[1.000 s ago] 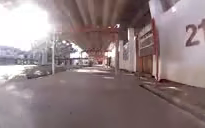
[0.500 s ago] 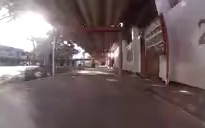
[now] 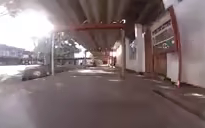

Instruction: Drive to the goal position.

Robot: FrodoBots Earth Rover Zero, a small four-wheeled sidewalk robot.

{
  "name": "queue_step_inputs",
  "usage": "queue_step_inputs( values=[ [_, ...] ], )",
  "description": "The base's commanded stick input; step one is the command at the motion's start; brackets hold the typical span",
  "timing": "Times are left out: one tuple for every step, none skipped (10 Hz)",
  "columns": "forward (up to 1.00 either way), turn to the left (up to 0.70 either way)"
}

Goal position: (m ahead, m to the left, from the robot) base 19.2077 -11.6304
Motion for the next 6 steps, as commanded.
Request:
queue_step_inputs(
  values=[
    [0.7, 0.0],
    [0.7, 0.0],
    [0.7, 0.0],
    [0.7, 0.0],
    [0.7, 0.0],
    [0.7, 0.0]
  ],
)
